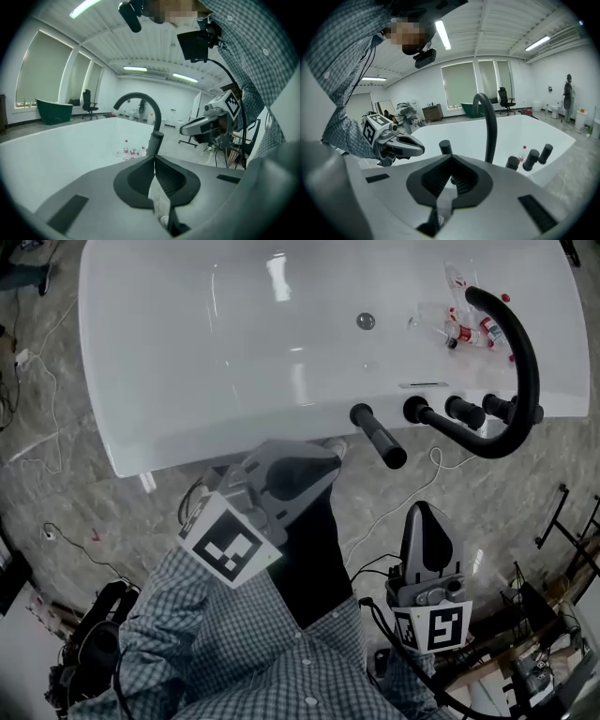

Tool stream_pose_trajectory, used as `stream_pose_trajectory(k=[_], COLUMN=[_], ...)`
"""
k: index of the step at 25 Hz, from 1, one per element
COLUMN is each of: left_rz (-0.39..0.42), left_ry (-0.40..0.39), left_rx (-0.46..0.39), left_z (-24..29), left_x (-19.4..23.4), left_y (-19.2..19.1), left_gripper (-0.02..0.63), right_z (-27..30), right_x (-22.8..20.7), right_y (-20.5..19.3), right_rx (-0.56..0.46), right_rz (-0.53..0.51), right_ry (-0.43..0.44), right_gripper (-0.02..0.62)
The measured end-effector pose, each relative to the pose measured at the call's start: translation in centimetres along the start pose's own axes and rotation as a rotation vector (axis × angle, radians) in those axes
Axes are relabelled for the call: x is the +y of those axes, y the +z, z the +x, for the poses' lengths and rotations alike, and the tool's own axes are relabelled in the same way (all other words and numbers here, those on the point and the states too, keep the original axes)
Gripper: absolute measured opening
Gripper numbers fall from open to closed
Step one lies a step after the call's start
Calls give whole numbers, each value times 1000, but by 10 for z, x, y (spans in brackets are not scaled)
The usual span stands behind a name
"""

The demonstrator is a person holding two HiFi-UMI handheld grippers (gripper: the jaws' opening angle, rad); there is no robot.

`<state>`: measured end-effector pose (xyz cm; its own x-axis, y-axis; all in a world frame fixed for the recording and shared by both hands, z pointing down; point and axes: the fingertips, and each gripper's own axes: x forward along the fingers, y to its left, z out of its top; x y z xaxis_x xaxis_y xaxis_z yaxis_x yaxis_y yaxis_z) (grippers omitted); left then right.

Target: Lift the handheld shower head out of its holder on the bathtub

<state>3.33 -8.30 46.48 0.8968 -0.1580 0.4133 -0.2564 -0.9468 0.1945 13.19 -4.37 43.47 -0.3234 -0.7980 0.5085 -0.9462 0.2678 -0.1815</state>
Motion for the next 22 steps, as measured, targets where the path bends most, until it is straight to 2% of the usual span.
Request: stream_pose_trajectory(k=[6,13,18,22], left_rz=[14,106,134,161], left_ry=[-24,75,34,38], left_rx=[39,102,160,177], left_z=[25,53,78,97], left_x=[8,35,29,29], left_y=[-41,-76,-94,-97], left_gripper=[11,15,104,110], right_z=[18,32,32,27], right_x=[-2,-8,-19,-33], right_y=[-34,-53,-57,-61], right_rx=[49,50,53,48], right_rz=[46,125,138,174], right_ry=[30,56,65,56], right_gripper=[17,17,18,18])
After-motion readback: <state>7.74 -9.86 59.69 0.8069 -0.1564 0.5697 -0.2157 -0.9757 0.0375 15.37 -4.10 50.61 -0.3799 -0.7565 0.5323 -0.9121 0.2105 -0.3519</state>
